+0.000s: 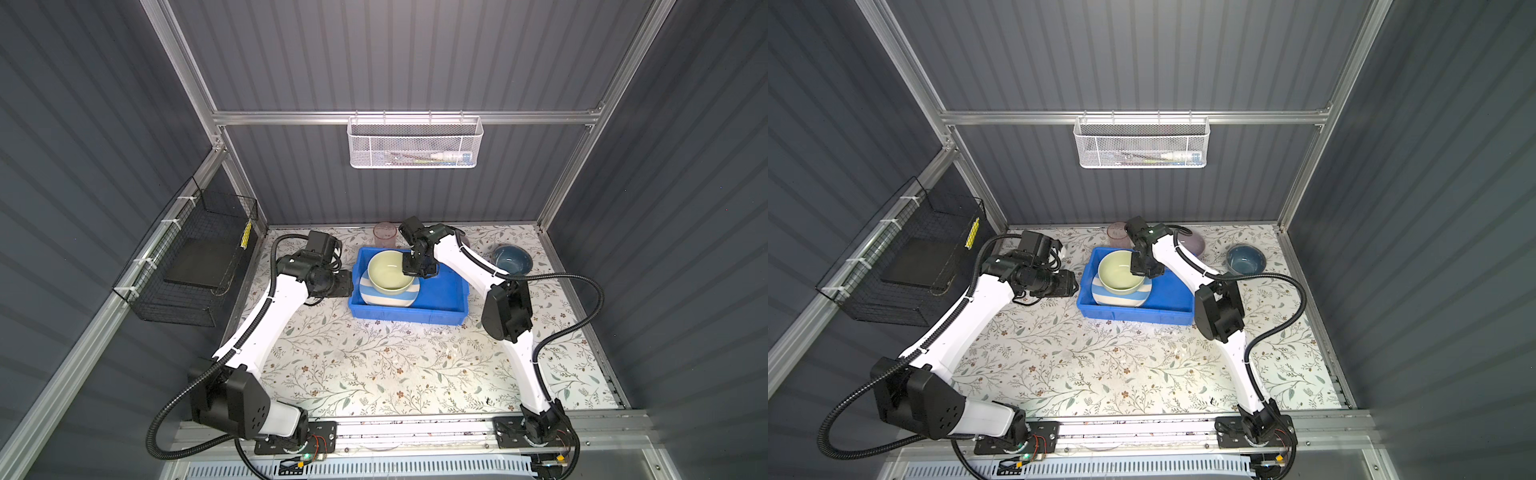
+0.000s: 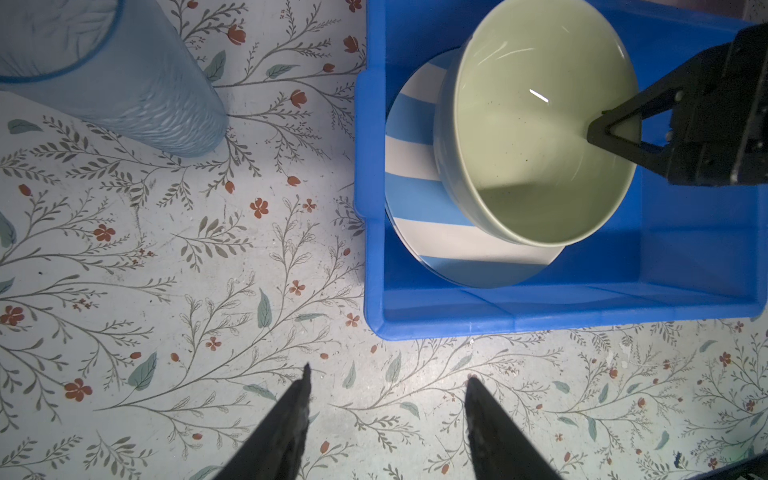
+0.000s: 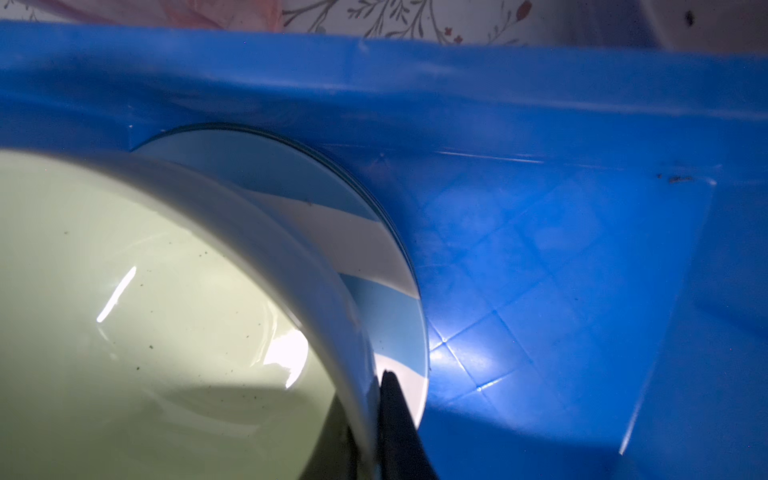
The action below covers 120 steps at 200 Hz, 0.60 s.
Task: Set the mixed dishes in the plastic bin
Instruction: 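Lower the green bowl onto the striped plates with the right gripper, then open the right gripper and raise it off the green bowl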
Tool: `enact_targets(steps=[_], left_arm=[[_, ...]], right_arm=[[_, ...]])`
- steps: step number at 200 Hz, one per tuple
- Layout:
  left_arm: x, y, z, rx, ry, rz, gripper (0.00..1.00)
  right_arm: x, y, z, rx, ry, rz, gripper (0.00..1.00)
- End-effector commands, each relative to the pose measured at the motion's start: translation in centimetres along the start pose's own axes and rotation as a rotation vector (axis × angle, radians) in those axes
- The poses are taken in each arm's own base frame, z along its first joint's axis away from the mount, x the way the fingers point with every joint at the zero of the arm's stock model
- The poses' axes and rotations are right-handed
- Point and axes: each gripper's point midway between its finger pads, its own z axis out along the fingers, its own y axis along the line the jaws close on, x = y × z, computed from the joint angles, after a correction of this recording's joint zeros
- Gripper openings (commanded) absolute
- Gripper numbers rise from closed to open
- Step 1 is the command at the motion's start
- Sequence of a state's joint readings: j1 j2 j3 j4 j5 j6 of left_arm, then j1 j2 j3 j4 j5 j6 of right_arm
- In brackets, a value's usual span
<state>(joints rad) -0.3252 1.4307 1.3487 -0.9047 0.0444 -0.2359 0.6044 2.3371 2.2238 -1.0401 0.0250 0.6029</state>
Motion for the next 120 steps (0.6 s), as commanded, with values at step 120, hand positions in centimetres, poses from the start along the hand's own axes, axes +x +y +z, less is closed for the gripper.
enact_targets(steps=[120], left_arm=[[0.5,0.0,2.1,0.023,0.042,0.007,0.61]], right_arm=[[-1.7,2.3,-4.9,-0.119,-0.098,0.004,0.38]])
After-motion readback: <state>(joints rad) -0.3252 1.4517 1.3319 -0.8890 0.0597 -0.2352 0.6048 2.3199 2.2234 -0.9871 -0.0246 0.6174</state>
